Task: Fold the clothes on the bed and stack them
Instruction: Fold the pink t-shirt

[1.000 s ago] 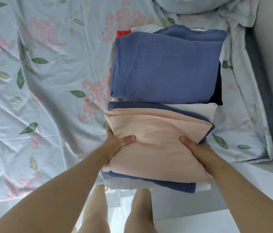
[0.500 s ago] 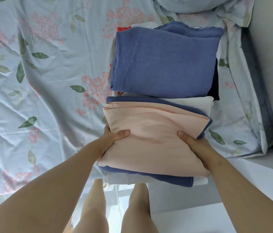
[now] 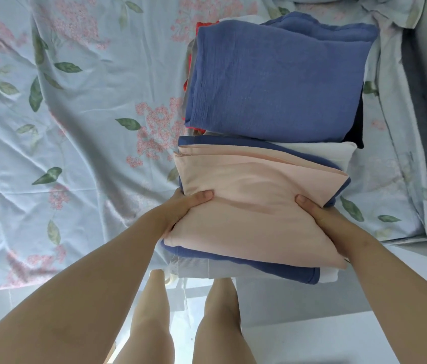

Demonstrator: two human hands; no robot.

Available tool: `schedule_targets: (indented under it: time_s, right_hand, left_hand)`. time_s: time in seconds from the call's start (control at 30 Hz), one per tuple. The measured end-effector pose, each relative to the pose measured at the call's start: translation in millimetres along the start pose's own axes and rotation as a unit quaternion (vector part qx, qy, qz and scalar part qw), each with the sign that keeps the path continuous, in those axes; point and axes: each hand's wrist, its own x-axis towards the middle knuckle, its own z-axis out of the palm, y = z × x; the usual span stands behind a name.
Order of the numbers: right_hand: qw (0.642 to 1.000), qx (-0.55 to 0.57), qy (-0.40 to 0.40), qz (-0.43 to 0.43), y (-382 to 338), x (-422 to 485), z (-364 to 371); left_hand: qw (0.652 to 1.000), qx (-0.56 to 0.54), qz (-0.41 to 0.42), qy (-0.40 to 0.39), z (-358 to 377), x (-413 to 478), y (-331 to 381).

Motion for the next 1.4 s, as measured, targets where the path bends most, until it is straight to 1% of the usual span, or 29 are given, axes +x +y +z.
schedule_targets:
  time_s: [0.2,0.37,0.43,0.53,0.63,0.8,0.97,1.1,1.17,1.23,1.3,1.4]
  right_hand:
    - [1.000,-0.017,0.005,-0.005,-9,-24,8]
    - [0.998,-0.014,-0.046,0.046,15,-40,30]
    - [0.997,-0.018,-0.060,0.053,26,-42,39]
    - [0.997,-0.006,-0.050,0.053,27,-36,41]
    - [0.997,0.006,-0.055,0.056,25,-31,37]
    - [0.998,0.002,-0.035,0.056,32,-25,38]
    - [0.997,0.019,-0.048,0.060,33,-25,36]
    - [0.997,0.015,-0.046,0.058,31,-29,32]
    - [0.997,0.010,-0.034,0.072,30,-35,28]
    - [0.996,-0.003,-0.030,0.087,32,-41,23]
    - [0.995,-0.005,-0.022,0.101,35,-50,22]
    - [0.994,0.013,-0.007,0.105,32,-65,29]
  left_hand:
    - [1.000,0.021,0.016,-0.009,-5,-18,-2]
    - [0.999,0.038,0.007,-0.009,-29,-41,-27]
    - [0.999,0.040,0.010,-0.006,-38,-42,-33]
    - [1.000,0.015,0.017,-0.014,-39,-31,-32]
    - [1.000,-0.006,0.030,-0.006,-33,-22,-33]
    - [0.999,0.001,0.035,-0.013,-34,-14,-39]
    - [0.997,0.013,0.064,-0.038,-31,-14,-33]
    - [0.995,-0.030,0.099,-0.014,-21,-18,-35]
    - [0.991,-0.033,0.128,0.016,-15,-24,-43]
    - [0.988,-0.035,0.148,0.029,-10,-33,-52]
    - [0.986,-0.037,0.160,0.025,-5,-40,-57]
    - [0.990,-0.035,0.139,0.000,-6,-43,-49]
